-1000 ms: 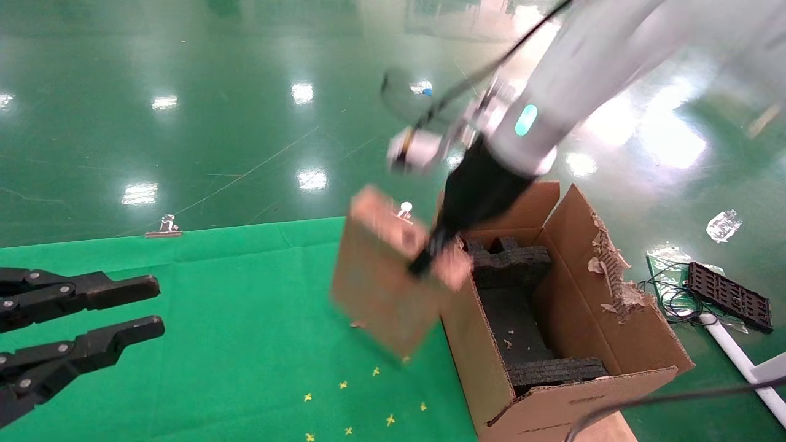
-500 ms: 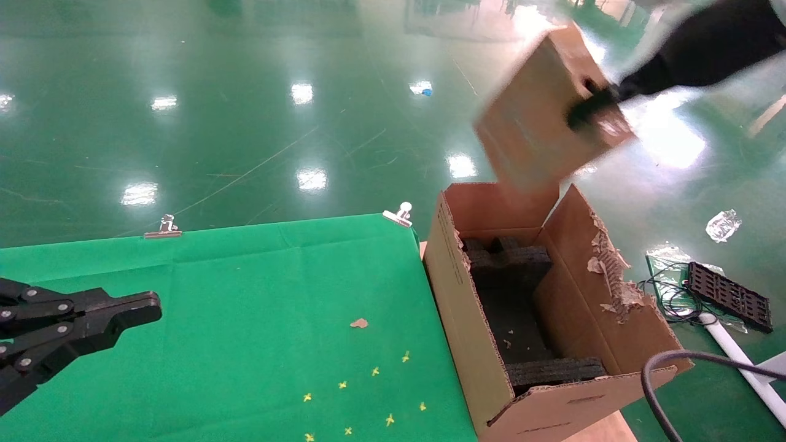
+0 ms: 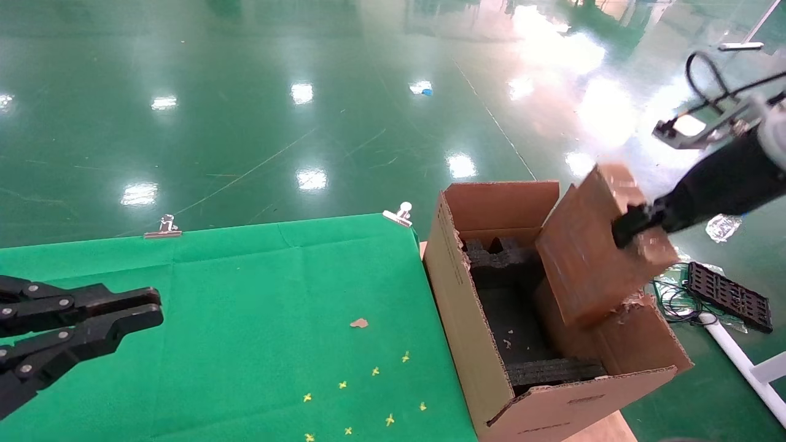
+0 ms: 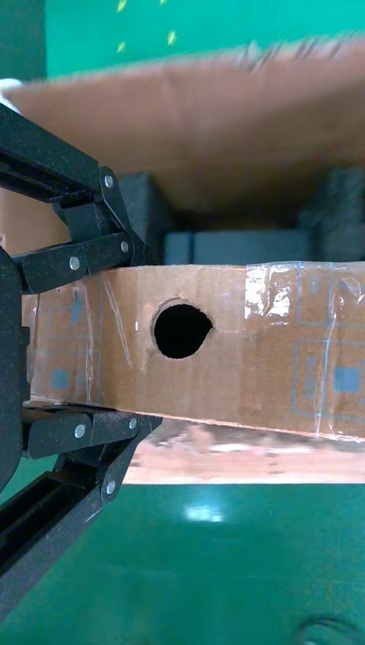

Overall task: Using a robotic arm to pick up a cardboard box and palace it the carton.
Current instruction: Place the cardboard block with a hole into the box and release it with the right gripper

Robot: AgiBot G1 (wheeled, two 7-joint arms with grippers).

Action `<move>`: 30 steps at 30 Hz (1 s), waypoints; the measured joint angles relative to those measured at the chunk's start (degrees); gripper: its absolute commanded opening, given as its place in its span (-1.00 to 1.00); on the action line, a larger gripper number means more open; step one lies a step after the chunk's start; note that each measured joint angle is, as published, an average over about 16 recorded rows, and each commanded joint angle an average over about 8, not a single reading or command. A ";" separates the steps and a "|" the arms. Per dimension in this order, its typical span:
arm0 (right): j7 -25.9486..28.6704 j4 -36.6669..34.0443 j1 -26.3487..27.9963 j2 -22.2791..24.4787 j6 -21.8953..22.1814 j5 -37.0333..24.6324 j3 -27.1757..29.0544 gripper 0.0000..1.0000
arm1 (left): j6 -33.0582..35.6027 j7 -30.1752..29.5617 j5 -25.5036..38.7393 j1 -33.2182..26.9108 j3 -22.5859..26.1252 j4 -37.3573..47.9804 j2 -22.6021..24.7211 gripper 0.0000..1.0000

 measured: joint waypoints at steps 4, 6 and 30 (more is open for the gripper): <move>0.13 -0.92 -2.44 -0.26 1.12 -0.27 -0.28 -1.00 | -0.01 0.01 -0.01 0.00 0.01 0.00 -0.01 1.00; 0.02 -1.26 -3.49 -0.43 1.74 -0.37 -0.37 -1.00 | -0.01 0.01 -0.01 0.00 0.02 0.00 -0.01 1.00; -2.04 -3.80 -17.85 -2.33 10.56 0.56 0.09 -1.00 | -0.05 0.05 -0.07 -0.02 0.10 0.00 -0.04 1.00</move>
